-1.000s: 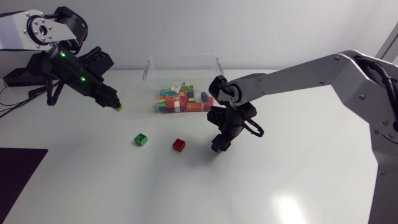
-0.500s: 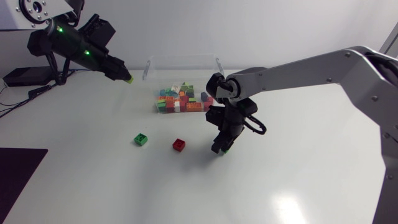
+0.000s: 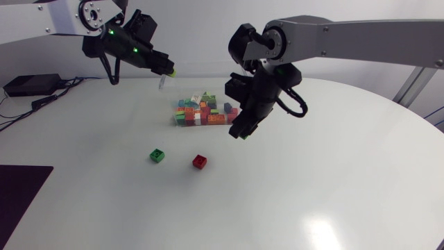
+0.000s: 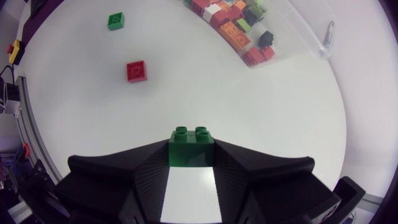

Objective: Place the duplo bricks in the container

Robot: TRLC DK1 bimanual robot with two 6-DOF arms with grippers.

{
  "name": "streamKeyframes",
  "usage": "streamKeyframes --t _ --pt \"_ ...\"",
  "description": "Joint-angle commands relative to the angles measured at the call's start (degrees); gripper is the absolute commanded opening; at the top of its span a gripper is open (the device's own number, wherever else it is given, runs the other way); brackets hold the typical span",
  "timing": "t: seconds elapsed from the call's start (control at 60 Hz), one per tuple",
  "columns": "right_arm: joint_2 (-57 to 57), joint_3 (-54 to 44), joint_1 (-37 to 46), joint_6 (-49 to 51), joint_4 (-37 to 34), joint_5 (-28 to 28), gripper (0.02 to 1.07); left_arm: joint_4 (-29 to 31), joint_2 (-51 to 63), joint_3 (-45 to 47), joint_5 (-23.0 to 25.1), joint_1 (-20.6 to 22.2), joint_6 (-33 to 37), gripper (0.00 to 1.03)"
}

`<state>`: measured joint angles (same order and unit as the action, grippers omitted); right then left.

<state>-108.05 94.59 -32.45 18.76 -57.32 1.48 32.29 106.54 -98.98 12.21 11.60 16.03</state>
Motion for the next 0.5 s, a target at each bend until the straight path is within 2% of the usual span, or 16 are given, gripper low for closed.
streamKeyframes --t 0.0,0.183,0.4,0.45,0.483 --pt "1.5 2.6 -0.5 -1.7 -1.1 -0.6 0.37 -1.3 3.4 -4.7 0.8 -0.4 -2.6 0.35" --pt "2.3 5.6 0.0 -2.2 -0.5 -2.4 0.37 -5.8 6.7 -8.5 0.8 -0.4 -5.7 0.36" --pt "3.5 6.5 1.9 -2.6 2.1 -5.1 0.37 -11.8 8.4 -8.6 0.7 0.4 -7.7 0.38" --pt "3.7 6.7 2.2 -2.6 2.8 -5.6 0.37 -13.2 9.0 -8.5 0.7 0.3 -8.4 0.40" --pt "3.9 6.9 2.5 -2.6 3.3 -6.0 0.37 -14.7 9.6 -8.3 0.8 0.0 -9.2 0.46"
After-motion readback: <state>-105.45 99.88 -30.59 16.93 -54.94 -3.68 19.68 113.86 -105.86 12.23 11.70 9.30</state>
